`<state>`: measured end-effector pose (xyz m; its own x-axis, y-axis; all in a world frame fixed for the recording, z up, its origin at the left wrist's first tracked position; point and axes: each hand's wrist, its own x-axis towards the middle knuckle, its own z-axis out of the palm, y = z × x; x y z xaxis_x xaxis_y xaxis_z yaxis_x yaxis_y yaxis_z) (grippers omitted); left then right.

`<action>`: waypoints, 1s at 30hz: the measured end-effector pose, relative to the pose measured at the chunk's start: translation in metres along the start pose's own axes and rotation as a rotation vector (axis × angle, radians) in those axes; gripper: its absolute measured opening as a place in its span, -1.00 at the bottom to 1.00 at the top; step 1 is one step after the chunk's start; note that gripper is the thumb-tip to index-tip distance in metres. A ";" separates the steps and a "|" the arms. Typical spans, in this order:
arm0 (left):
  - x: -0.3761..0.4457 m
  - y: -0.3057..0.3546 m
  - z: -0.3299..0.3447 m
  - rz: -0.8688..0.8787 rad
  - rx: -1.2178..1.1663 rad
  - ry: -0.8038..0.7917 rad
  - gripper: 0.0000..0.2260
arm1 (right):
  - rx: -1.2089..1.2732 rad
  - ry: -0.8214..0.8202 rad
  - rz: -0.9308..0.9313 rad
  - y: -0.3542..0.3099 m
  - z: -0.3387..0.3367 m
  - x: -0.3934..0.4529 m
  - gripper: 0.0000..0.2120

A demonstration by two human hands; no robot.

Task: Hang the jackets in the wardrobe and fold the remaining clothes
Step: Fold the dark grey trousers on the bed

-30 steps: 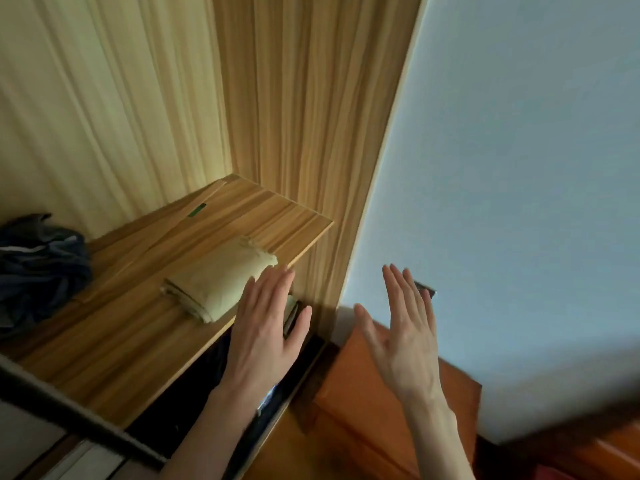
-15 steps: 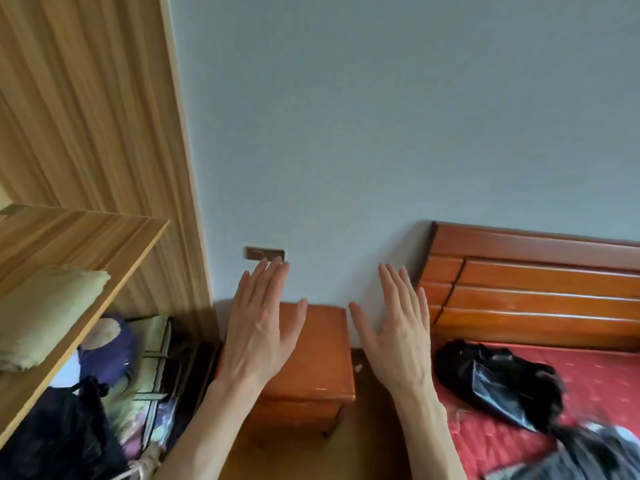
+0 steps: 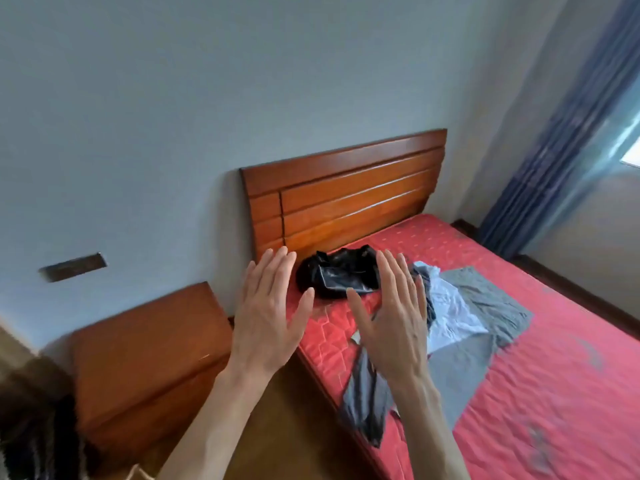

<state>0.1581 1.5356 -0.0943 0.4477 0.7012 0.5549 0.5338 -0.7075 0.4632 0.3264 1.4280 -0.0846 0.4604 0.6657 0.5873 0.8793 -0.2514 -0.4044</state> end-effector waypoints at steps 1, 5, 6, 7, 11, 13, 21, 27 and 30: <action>-0.004 0.016 0.011 0.030 -0.024 -0.017 -0.44 | -0.013 0.019 0.030 0.015 -0.014 -0.009 -0.32; -0.019 0.080 0.053 0.147 -0.103 -0.089 -0.45 | -0.103 0.066 0.145 0.072 -0.068 -0.047 -0.32; -0.021 0.095 0.061 0.170 -0.125 -0.101 -0.45 | -0.124 0.069 0.165 0.084 -0.079 -0.055 -0.33; -0.023 0.109 0.069 0.192 -0.145 -0.115 -0.45 | -0.145 0.073 0.185 0.096 -0.090 -0.062 -0.33; -0.024 0.151 0.100 0.256 -0.180 -0.172 -0.44 | -0.200 0.100 0.259 0.135 -0.119 -0.077 -0.32; -0.019 0.164 0.115 0.285 -0.193 -0.196 -0.43 | -0.211 0.109 0.293 0.152 -0.126 -0.079 -0.31; 0.027 0.179 0.188 0.345 -0.222 -0.234 -0.43 | -0.262 0.080 0.346 0.214 -0.113 -0.048 -0.31; 0.086 0.168 0.234 0.328 -0.234 -0.244 -0.43 | -0.278 0.035 0.340 0.246 -0.083 0.008 -0.31; 0.118 0.155 0.257 0.337 -0.234 -0.263 -0.44 | -0.283 0.030 0.356 0.265 -0.062 0.038 -0.32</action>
<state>0.4783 1.5317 -0.1345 0.7499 0.4070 0.5215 0.1658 -0.8788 0.4474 0.5839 1.3435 -0.1262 0.7396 0.4834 0.4684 0.6624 -0.6458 -0.3796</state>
